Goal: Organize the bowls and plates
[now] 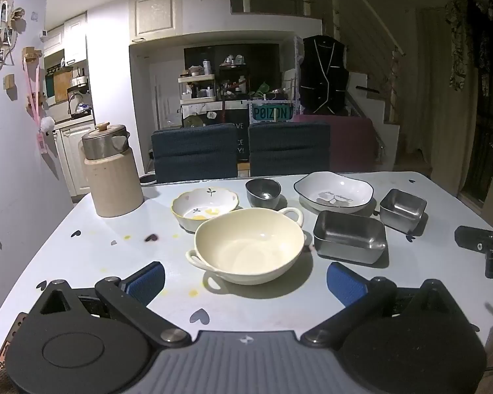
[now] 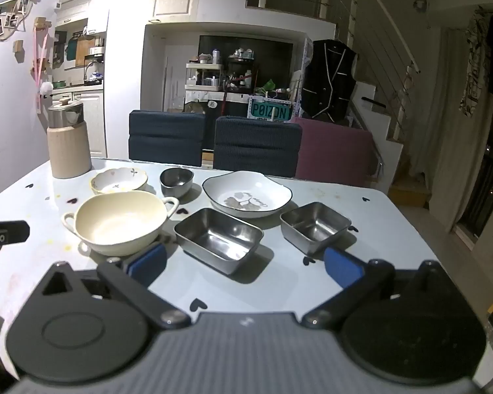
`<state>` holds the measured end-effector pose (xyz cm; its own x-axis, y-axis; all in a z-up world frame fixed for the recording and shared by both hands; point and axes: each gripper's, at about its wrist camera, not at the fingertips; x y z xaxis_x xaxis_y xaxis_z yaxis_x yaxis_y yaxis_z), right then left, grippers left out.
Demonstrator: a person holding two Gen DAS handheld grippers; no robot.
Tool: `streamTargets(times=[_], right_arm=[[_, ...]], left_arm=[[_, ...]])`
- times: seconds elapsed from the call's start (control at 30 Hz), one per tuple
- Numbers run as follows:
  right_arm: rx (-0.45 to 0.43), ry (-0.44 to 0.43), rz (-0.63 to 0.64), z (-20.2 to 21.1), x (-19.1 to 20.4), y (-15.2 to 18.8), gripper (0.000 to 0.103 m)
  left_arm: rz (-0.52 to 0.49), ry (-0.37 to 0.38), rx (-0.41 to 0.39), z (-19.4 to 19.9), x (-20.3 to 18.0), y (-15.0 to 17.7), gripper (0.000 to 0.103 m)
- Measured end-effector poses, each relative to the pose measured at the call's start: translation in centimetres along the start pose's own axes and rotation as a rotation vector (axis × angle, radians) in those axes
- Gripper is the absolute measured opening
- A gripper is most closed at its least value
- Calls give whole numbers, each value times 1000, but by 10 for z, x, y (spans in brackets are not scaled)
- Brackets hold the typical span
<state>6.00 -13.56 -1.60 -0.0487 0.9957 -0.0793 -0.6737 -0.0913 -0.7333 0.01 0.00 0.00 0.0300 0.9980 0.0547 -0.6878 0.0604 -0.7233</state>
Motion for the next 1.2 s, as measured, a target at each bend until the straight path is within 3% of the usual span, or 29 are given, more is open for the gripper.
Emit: streamTargets(times=[1.2], right_arm=[[11, 8, 11, -1, 2, -1, 103]], left_arm=[[-1, 0, -6, 2, -5, -1, 103]])
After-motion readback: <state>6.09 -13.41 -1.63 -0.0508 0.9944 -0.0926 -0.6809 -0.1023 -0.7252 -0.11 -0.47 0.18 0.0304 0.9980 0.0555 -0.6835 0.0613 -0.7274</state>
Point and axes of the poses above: each gripper's, at about its wrist camera, not at the fingertips, and z roughly against the way its jaws point, x to its left, y to its underside, and after that the axes turned 14 degrees about x, right-handed
